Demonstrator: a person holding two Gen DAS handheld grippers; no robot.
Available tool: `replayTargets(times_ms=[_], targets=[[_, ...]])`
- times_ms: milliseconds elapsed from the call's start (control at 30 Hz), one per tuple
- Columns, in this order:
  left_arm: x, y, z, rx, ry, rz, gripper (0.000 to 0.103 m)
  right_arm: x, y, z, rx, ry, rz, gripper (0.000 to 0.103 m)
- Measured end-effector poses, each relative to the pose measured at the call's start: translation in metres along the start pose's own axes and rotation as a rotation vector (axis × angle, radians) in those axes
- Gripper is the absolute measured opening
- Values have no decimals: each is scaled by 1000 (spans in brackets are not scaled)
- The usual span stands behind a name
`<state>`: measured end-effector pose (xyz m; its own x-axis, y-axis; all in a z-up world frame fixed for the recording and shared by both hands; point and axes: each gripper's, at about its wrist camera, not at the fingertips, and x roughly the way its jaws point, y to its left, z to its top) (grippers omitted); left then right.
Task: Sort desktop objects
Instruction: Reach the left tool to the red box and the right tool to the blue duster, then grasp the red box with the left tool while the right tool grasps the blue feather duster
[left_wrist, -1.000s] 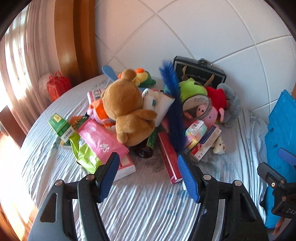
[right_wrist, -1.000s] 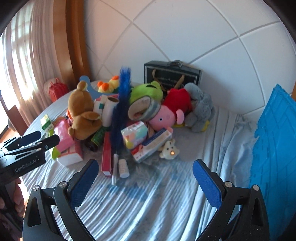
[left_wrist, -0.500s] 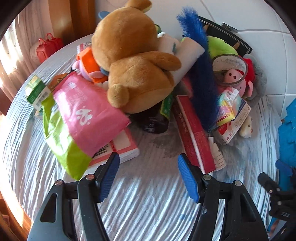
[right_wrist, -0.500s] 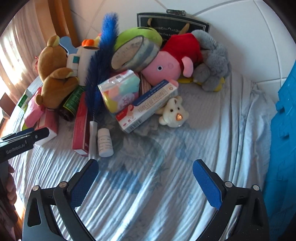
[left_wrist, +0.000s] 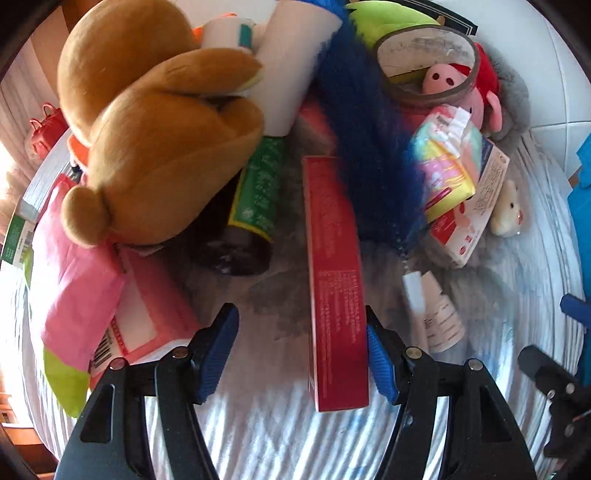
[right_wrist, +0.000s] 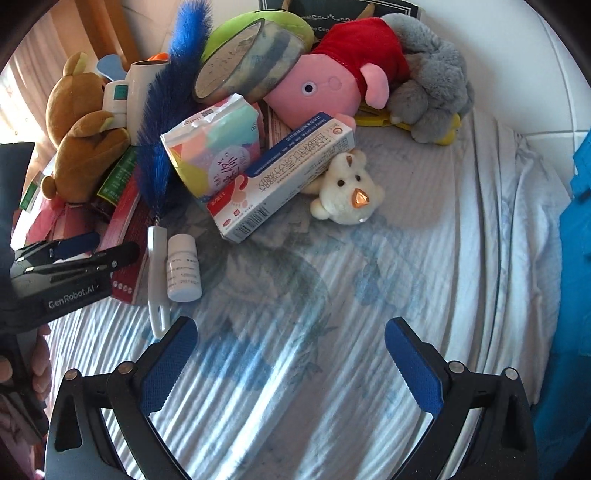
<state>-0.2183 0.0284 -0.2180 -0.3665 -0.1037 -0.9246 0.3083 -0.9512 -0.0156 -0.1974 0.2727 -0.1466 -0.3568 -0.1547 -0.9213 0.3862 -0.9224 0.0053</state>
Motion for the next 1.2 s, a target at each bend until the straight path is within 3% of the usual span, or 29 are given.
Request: replayTargets(times_ms=[233,400,500,567,633,800,833,1200], targets=[[0,15,-5,-52,9,-71,65,20,29,19,-60,11,86,103],[-8,-9,9,32,-67,-63,63,11,35,36,-5,-27,172,100],[-4,-9,19,21,-83,-94,33,8,37,47,-16,-28,165,84],[-3,-7,21,12,-79,-112,28,11,41,50,-22,-10,175,53],[-9,-4,17,11,-101,-96,24,15,47,52,-39,3,176,39],[-12,-1,10,28,-113,-97,24,30,65,55,-69,38,240,38],[-10,-3,18,32,-116,-89,24,34,70,57,-79,45,245,34],[1,11,11,24,-77,-95,24,69,78,82,-127,94,210,23]])
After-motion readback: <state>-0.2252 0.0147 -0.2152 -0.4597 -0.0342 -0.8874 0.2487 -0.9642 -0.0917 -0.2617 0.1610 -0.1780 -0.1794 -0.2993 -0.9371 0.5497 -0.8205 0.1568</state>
